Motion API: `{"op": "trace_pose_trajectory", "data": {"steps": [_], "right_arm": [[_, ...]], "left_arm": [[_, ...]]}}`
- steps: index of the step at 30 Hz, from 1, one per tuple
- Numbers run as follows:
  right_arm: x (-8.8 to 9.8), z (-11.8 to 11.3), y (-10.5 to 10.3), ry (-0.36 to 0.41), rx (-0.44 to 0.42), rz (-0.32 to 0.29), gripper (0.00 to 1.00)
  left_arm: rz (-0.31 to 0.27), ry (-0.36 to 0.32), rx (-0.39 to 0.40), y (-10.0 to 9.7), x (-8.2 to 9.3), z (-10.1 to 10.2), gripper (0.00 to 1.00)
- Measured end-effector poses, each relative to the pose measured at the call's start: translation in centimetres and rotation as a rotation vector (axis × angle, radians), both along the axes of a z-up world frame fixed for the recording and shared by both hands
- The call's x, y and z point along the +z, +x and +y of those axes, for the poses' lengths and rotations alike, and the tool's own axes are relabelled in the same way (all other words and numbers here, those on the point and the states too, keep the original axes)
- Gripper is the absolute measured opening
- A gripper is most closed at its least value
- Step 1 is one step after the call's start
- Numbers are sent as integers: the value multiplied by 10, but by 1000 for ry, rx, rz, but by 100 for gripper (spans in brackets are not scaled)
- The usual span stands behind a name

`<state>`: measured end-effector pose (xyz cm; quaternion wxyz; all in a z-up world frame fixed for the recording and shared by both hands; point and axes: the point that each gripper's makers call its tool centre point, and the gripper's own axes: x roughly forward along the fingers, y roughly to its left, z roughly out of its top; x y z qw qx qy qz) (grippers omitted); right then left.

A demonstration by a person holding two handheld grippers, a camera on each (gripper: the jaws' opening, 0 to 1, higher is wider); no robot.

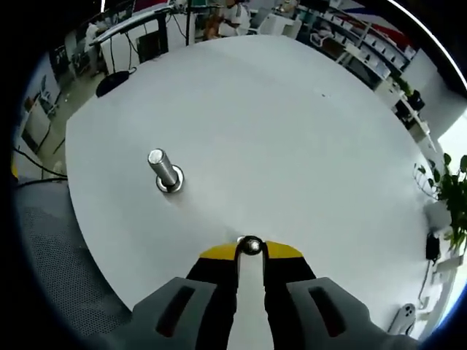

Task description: Place the washer onto the threaded stud by aligning its center hole with the stud, sliding it down to the base, and recovering from edge contact or off-axis alignment until the washer reaches the visible bottom stop.

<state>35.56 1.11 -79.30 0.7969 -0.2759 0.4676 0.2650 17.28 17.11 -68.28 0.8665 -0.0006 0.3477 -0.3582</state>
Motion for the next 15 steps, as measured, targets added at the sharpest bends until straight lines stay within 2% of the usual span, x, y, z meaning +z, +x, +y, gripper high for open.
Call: {"op": "trace_pose_trajectory", "data": {"steps": [6,15], "right_arm": [[-7,5,0,23,3,22,14],[-24,4,-3,12,6,51,14]], "left_arm": [[9,3,7,0,-2,2,23],[19,13,-3,-2,-4,1,23]]}}
